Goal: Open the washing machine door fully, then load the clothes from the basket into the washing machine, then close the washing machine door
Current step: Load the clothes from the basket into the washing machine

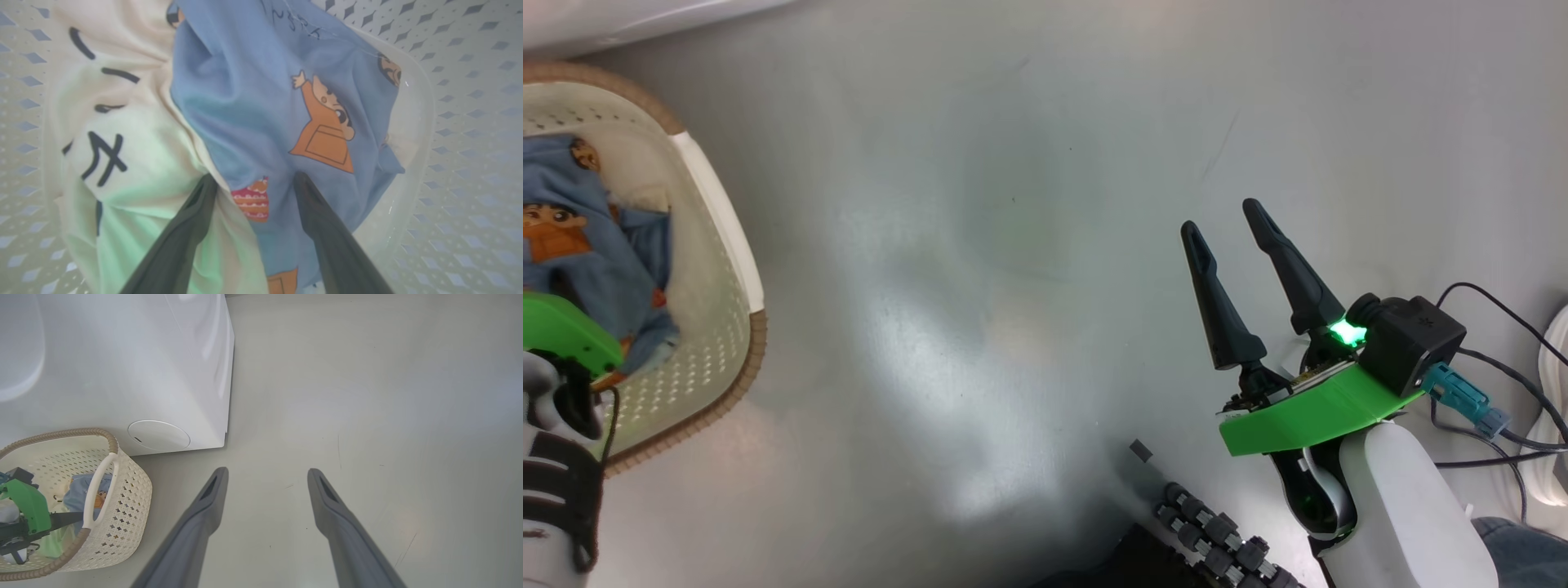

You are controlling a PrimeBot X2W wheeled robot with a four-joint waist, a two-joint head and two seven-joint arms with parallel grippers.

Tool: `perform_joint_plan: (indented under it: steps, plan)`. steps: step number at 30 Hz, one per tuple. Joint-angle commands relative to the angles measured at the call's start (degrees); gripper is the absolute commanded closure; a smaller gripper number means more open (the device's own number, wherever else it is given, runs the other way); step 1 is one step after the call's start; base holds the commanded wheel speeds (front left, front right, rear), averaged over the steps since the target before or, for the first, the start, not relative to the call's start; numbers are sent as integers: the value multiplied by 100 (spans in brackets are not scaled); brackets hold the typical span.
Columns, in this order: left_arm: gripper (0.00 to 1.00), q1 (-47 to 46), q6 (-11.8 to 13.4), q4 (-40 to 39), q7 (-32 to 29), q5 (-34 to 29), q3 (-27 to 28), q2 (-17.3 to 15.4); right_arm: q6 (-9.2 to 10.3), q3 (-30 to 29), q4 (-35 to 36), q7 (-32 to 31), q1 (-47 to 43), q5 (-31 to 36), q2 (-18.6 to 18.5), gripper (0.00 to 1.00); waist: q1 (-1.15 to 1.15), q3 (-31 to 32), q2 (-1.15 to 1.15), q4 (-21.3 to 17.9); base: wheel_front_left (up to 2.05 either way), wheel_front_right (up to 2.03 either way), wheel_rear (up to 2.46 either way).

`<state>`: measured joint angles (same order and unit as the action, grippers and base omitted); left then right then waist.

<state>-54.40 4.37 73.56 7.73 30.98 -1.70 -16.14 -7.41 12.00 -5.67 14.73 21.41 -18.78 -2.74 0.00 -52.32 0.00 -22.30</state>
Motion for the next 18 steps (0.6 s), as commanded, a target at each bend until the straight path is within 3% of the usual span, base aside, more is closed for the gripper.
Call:
perform_joint_plan:
  steps: [1,12,16,17,18]
  plan:
    - [0,49,65,-4,-21,-32,43,-251,-8,75,121,27,-155,-70,-14,0,0,-51,0,-37,0,0,0]
    - [0,-115,131,8,-23,-40,-34,-367,-8,77,159,27,-163,-151,-14,0,0,-237,0,-141,0,0,0]
    - [31,-159,146,12,-28,-34,-62,-389,-8,56,174,27,-163,-172,-14,0,0,-304,0,-175,0,0,0]
    - [51,-167,149,13,-29,-34,-71,-389,-8,50,179,27,-164,-177,-14,0,0,-317,0,-181,0,0,0]
    - [56,-175,153,13,-29,-34,-80,-391,-8,44,185,27,-165,-179,-14,0,0,-330,0,-187,0,0,0]
